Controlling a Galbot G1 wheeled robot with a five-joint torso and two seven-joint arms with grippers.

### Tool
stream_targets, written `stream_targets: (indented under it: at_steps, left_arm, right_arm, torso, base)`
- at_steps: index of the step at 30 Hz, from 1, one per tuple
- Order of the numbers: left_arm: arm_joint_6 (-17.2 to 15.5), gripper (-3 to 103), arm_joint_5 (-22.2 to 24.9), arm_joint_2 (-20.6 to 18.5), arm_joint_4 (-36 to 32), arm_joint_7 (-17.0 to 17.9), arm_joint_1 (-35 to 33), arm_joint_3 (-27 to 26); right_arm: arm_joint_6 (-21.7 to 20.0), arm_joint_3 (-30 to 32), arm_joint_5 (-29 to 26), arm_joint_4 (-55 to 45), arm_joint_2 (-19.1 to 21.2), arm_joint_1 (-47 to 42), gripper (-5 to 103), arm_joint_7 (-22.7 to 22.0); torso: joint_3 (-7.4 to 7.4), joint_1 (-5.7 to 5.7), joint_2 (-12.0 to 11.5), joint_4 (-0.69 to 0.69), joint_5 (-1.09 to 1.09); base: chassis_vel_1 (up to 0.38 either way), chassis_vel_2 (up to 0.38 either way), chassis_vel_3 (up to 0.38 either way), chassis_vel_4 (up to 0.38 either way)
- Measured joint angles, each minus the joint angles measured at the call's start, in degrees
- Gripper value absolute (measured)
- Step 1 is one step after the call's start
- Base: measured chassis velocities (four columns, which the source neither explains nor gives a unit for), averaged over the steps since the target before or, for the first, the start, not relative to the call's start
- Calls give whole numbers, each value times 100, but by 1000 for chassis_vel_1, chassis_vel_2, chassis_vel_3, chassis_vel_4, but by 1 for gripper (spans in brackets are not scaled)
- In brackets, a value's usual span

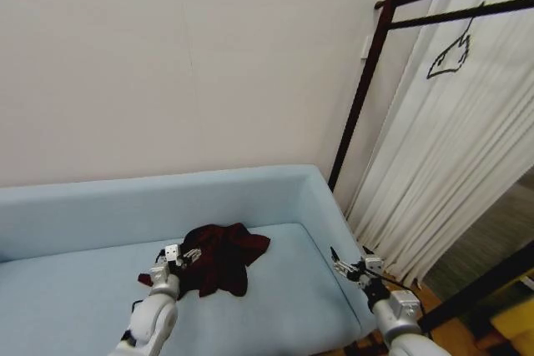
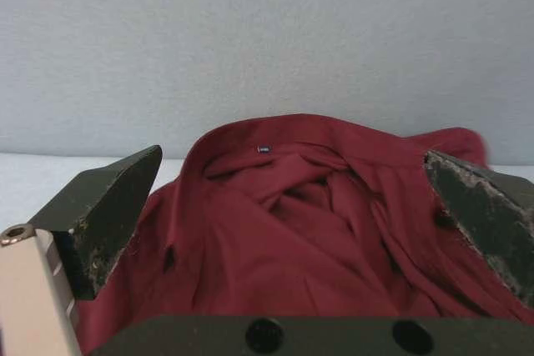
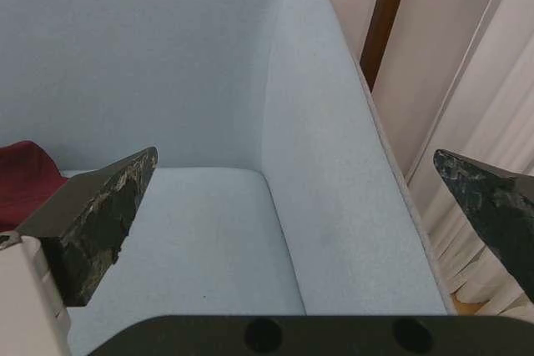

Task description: Pick up the clothes from the sofa and hang them on the clothes hanger.

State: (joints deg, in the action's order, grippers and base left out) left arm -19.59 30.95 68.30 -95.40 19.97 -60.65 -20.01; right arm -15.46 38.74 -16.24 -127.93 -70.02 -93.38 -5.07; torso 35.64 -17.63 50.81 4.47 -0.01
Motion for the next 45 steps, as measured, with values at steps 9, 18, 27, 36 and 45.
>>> stream_targets:
  at_steps: [9,18,27,36,45]
  left_arm:
    - [-62,100,-64,343,1699,183,1144,325]
    - [-180,100,-168,483,1563,293,836,-13]
    - [-60,103,9,435,1836,74,834,-187]
    - [-155,88,373,458,2047,36,903,-255]
    - [-77,58,460,512,2238,13,896,-357]
  right_arm:
    - [-23,-25,-130,237,346,85,100,-154]
    - [-14,-30,-165,359,403,117,100,-184]
    - [-18,-93,-156,440,421,120,100,-130]
    - [-16,-145,-118,494,467,93,100,-134]
    - [-18,-201,-115,526,590,102,100,-195]
  torso:
    - [0,0,0,-1,3]
    - [-2,1,0,-2,3]
    - [-2,1,0,-1,1]
    - [-2,1,1,0,1]
    - [-2,1,1,0,1]
  base:
    - [0,0,0,0]
    - [0,0,0,0]
    - [0,0,0,0]
    - [0,0,0,0]
    - [0,0,0,0]
